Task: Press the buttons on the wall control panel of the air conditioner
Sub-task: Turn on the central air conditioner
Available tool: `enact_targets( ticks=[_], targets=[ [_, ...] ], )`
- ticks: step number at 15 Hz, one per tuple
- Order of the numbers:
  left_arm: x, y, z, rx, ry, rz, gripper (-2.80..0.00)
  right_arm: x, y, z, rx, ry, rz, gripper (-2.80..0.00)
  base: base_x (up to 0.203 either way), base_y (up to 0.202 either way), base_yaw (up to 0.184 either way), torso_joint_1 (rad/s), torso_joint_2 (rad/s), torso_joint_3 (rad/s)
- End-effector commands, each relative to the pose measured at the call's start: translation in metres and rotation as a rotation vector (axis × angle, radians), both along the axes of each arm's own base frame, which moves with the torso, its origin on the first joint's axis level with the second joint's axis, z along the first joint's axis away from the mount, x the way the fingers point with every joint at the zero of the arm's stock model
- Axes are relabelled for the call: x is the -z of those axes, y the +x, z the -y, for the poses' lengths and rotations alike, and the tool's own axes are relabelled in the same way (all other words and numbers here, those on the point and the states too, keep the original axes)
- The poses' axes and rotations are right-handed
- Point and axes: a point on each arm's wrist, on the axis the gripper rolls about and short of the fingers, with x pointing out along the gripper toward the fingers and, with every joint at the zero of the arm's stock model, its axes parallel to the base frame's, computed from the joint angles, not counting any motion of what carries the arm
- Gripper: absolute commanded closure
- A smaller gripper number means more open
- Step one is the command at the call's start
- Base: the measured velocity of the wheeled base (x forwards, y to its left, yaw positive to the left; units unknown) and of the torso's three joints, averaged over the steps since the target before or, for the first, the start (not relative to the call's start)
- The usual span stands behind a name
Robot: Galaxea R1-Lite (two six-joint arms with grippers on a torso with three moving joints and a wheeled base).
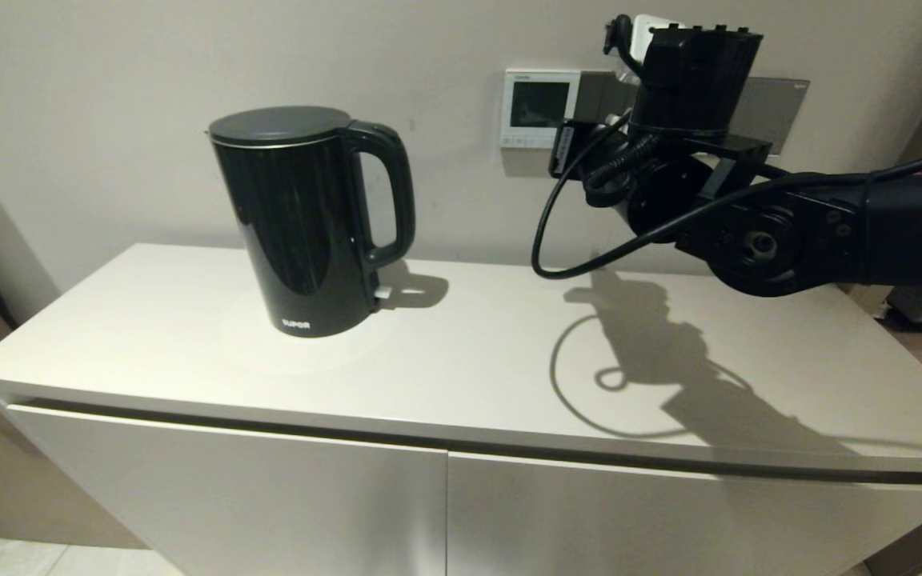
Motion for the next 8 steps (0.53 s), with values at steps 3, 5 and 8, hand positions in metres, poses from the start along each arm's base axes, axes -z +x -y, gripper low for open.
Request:
enact_targets(
  ticks=[3, 5, 8],
  targets=[
    [0.000, 0.000, 0.000, 0.000, 0.000, 0.000, 0.00, 0.008, 0.016, -0.012, 0.003, -0.015, 0.003, 0.00, 0.000, 0.000, 0.000, 0.000, 0.00, 0.000],
    [0.000, 0.000, 0.000, 0.000, 0.000, 0.000, 0.00, 0.009, 0.018, -0.014, 0.003, -0.017, 0.002, 0.00, 0.000, 0.000, 0.000, 0.000, 0.00, 0.000],
    [0.000, 0.000, 0.000, -0.001, 0.000, 0.000, 0.00, 0.015, 0.026, -0.015, 0.008, -0.021, -0.004, 0.00, 0.000, 0.000, 0.000, 0.000, 0.00, 0.000]
  ],
)
